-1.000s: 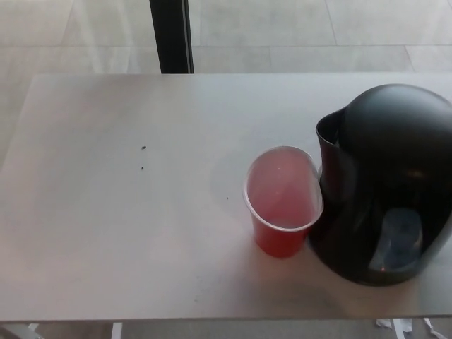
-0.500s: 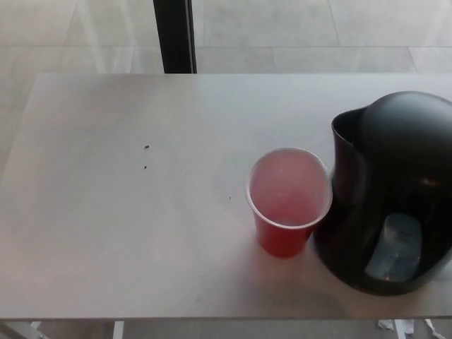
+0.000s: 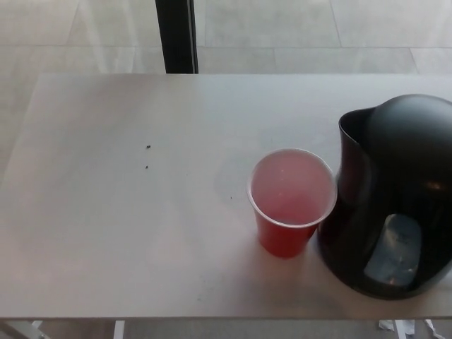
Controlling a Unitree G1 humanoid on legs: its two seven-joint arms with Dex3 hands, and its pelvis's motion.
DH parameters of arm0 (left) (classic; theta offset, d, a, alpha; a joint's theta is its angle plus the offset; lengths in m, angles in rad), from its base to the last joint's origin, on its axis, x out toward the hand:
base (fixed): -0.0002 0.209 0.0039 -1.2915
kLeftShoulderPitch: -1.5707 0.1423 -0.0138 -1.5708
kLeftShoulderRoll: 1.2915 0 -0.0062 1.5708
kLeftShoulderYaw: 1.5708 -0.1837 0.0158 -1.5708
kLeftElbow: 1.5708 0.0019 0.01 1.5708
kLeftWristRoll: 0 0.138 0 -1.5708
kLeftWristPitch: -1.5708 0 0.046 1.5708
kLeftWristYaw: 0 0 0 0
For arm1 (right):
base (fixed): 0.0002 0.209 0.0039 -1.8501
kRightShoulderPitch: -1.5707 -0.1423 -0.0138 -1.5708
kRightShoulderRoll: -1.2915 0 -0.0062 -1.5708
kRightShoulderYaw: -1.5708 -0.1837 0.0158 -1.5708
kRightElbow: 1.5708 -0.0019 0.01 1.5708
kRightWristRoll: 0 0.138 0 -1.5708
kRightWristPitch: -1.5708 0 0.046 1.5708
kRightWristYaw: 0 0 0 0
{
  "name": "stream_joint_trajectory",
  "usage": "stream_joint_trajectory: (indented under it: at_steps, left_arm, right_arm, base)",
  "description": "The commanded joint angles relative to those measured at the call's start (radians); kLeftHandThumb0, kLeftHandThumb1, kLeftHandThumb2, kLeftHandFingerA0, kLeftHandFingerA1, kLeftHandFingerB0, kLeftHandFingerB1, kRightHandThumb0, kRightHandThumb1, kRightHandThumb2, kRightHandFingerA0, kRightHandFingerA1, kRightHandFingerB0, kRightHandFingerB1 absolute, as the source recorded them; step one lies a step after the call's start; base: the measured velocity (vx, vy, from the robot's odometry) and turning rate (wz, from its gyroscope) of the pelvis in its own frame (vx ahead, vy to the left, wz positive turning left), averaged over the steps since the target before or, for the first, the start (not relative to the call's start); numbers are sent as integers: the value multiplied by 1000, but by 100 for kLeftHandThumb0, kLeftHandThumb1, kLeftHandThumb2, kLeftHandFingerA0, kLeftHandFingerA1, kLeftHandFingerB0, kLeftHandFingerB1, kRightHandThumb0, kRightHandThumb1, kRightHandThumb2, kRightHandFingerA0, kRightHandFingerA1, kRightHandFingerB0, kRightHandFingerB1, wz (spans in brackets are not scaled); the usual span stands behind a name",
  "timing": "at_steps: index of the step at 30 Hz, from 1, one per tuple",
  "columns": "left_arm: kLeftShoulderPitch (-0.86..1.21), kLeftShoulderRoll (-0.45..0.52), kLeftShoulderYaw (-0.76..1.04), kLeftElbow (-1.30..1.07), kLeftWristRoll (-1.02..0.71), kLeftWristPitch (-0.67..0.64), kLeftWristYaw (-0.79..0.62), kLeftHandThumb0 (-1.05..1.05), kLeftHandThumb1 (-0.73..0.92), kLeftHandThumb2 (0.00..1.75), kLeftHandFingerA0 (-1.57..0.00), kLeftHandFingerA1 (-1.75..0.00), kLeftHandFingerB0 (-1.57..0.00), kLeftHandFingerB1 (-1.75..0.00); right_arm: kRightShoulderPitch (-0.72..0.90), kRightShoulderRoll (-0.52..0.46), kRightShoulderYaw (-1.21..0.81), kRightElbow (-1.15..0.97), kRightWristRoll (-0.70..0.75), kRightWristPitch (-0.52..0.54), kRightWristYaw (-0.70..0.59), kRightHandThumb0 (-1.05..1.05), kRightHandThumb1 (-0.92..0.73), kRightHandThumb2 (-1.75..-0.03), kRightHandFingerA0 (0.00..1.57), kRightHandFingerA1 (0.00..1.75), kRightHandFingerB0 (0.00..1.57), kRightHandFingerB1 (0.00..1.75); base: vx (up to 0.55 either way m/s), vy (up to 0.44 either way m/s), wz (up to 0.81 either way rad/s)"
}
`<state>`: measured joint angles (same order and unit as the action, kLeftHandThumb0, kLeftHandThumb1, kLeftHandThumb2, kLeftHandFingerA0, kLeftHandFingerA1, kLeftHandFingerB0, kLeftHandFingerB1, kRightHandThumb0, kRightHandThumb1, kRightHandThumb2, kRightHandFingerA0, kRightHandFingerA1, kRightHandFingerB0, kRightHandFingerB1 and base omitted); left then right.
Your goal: The robot uses its right hand to lift up a kettle kept on the middle of the desk by its handle and tilt it into a glass kept next to it to pour out water
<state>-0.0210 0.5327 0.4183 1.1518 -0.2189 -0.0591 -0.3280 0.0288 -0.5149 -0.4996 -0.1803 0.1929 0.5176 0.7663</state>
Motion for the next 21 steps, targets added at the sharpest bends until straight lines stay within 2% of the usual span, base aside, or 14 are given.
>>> stream_joint_trajectory:
  at_steps: [1, 7, 10, 11, 12, 14, 15, 16, 17, 18, 19, 20, 21]
  left_arm:
    - [4, 8, 12, 12, -9, -39, -2, -59, 74, 62, -59, -49, -55, -44]
    - [3, 6, 3, 21, 2, -42, 8, -58, 76, 63, -60, -47, -51, -42]
    - [5, 6, 3, 23, 1, -51, 4, -59, 75, 63, -60, -48, -56, -44]
    - [3, 5, 7, 24, -2, -50, 5, -58, 75, 63, -61, -49, -56, -44]
    - [1, 5, 7, 28, -3, -55, -4, -59, 74, 62, -59, -47, -51, -42]
    - [3, 5, 4, 21, -2, -60, -12, -60, 75, 62, -59, -47, -50, -42]
    - [1, 1, 7, 22, -5, -56, -2, -61, 73, 62, -62, -49, -54, -43]
    - [0, -1, 9, 23, -8, -53, 0, -61, 72, 61, -61, -50, -54, -43]
    - [0, -2, 11, 23, -10, -51, -3, -61, 72, 61, -61, -50, -54, -43]
    - [-1, -2, 15, 21, -14, -43, 0, -62, 72, 62, -61, -50, -55, -44]
    - [4, -3, 14, 14, -12, -48, 1, -62, 73, 62, -61, -50, -57, -44]
    - [-8, -6, 13, 18, -11, -43, 4, -60, 73, 62, -61, -50, -58, -44]
    - [-6, -3, 14, 24, -10, -50, -2, -61, 72, 62, -60, -49, -55, -43]
  right_arm:
    - [-62, -66, -84, 100, 154, 141, 23, -97, -55, -58, 0, 0, 0, 0]
    - [-118, -110, -167, 157, 168, 134, -36, -105, -58, -59, 0, 0, 0, 0]
    - [-146, -128, -226, 181, 215, 210, -59, -105, -53, -58, 0, 0, 0, 0]
    - [-148, -130, -244, 191, 225, 213, -62, -87, -49, -96, 0, 25, 0, 0]
    - [-144, -153, -262, 206, 230, 202, -49, -87, -54, -99, 0, 30, 0, 5]
    - [-133, -179, -276, 213, 232, 203, -41, -85, -54, -99, 0, 25, 0, 1]
    - [-112, -212, -280, 229, 223, 184, -15, -105, -48, -60, 0, 0, 0, 17]
    - [-101, -230, -297, 243, 237, 195, 0, -105, -32, -79, 0, 20, 0, 18]
    - [-97, -238, -318, 255, 265, 223, 4, -105, -32, -79, 0, 20, 0, 18]
    - [-69, -247, -338, 249, 264, 214, 3, -105, -45, -58, 0, 11, 0, 42]
    - [-58, -240, -395, 255, 301, 246, -8, -105, -32, -77, 0, 28, 3, 41]
    - [-21, -272, -443, 304, 315, 225, 48, -105, -34, -80, 0, 28, 2, 32]
    - [-14, -274, -612, 405, 397, 307, 14, -97, -32, -72, 0, 32, 5, 57]
  base:
    - [0, 0, 0]
    - [0, 0, 0]
    - [0, 0, 0]
    - [0, 0, 0]
    - [0, 0, 0]
    - [0, 0, 0]
    - [0, 0, 0]
    - [0, 0, 0]
    - [0, 0, 0]
    - [0, 0, 0]
    - [0, 0, 0]
    - [0, 0, 0]
    - [0, 0, 0]
